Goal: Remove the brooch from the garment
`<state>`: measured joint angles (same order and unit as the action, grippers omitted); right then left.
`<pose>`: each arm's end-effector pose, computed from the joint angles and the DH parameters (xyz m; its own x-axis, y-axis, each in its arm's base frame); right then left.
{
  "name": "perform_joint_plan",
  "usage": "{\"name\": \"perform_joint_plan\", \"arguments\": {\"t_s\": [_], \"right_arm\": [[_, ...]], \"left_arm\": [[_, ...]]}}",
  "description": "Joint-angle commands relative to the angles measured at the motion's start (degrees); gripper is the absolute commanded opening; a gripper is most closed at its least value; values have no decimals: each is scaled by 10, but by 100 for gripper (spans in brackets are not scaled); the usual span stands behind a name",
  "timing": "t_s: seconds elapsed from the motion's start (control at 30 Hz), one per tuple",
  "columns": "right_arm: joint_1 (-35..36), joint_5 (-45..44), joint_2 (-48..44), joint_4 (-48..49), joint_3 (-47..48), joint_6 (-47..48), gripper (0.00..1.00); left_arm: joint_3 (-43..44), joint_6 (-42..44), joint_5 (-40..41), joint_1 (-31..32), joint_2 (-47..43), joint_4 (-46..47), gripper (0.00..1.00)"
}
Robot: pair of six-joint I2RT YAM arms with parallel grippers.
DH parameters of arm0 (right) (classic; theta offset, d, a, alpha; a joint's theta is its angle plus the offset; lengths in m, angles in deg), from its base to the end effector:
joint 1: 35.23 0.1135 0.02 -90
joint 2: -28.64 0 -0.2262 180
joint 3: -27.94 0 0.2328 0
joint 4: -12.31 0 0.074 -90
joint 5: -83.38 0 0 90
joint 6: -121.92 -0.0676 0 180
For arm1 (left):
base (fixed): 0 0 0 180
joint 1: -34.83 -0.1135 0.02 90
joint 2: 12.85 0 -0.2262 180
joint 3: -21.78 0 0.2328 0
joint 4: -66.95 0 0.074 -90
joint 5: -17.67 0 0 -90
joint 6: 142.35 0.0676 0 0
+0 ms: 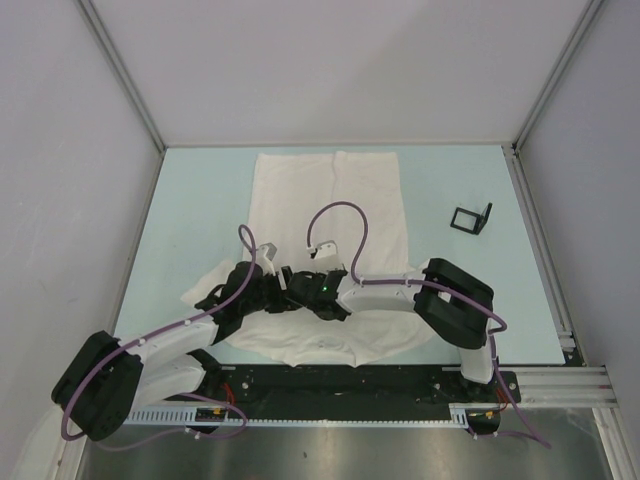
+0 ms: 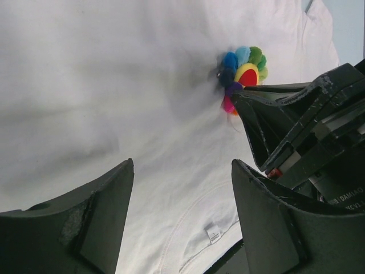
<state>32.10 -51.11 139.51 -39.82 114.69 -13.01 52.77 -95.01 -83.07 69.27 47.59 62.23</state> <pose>0.1756 0.2974 0.1110 -0.6846 -0.3318 -0.6490 -0.1562 0.9365 -0.3141 0.1803 -0.1389 0.1169 -0.8033 -0.2564 -0.5375 0.1882 0.7470 -0.6376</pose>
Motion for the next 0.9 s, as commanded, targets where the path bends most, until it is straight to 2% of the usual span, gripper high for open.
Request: {"name": "perform_joint_plan", "arguments": {"t_s": [0.0,0.07,0.13,0.33,0.63,0.87], "right_arm": [[8,-28,7,7,4,-8,13],[10,-24,-3,19,-1,0,4],[10,-18,-20,50,-11,7,0],[8,9,-78,137,-75,30,0],[-34,134,-190,321,-195,71,0],[-102,287,-282,485,-329,55,0]], "left_arm": [[8,-9,-8,-3,2,24,74],[8,-9,-13,-3,2,27,74],[8,-9,-21,-2,7,40,74],[18,-16,-82,-3,48,90,73],[35,-31,-112,-2,85,114,70],[58,-30,-132,4,115,117,69]]}}
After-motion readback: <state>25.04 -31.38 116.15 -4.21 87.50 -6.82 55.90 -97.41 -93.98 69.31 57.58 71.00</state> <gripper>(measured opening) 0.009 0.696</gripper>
